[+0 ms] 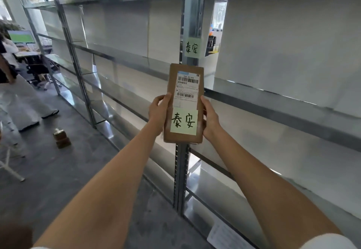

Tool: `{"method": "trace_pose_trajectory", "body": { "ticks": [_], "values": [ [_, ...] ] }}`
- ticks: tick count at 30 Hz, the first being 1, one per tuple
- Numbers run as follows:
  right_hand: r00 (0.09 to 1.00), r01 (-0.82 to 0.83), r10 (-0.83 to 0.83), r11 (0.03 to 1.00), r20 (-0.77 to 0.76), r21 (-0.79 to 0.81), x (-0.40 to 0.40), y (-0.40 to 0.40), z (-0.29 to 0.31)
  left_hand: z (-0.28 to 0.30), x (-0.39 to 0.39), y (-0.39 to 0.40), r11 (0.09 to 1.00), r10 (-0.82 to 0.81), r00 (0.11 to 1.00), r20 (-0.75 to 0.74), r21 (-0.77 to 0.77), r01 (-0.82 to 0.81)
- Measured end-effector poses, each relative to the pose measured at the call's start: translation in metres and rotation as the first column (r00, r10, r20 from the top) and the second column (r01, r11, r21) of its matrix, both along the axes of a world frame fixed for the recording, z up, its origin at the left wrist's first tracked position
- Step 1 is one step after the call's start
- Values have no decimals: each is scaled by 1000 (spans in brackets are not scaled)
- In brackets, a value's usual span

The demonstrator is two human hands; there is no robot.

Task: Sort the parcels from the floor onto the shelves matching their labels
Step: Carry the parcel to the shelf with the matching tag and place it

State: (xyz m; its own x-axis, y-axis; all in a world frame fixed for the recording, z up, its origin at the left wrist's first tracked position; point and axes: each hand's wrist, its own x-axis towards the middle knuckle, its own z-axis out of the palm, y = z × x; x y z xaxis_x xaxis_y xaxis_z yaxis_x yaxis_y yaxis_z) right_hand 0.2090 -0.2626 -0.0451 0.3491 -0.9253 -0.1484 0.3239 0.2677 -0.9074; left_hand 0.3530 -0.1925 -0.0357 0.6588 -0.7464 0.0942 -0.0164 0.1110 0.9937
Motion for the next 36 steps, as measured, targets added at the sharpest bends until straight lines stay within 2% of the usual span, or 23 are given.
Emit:
{"method": "trace_pose_trajectory", "body": {
  "ticks": [4, 10, 23, 31, 36],
  "values": [
    [997, 80, -80, 997, 24, -17, -11, -25, 2, 4, -6, -35, 997, -70, 996, 46, 19, 69],
    [975, 217, -218, 976, 32, 16, -28, -52, 6, 7, -16, -79, 973, -229, 973, 28, -21, 230],
    [881, 464, -464, 885, 94, 22, -15, -46, 20, 31, 8, -120, 833, -552, 832, 48, -21, 554],
    [870, 492, -492, 870, 7, -21, -37, -21, 27, 28, -9, -116, 760, -650, 759, -23, -36, 650],
    [856, 516, -516, 856, -17, -22, -47, -12, 34, 35, -23, -116, 745, -665, 744, -63, -4, 667]
  ]
}}
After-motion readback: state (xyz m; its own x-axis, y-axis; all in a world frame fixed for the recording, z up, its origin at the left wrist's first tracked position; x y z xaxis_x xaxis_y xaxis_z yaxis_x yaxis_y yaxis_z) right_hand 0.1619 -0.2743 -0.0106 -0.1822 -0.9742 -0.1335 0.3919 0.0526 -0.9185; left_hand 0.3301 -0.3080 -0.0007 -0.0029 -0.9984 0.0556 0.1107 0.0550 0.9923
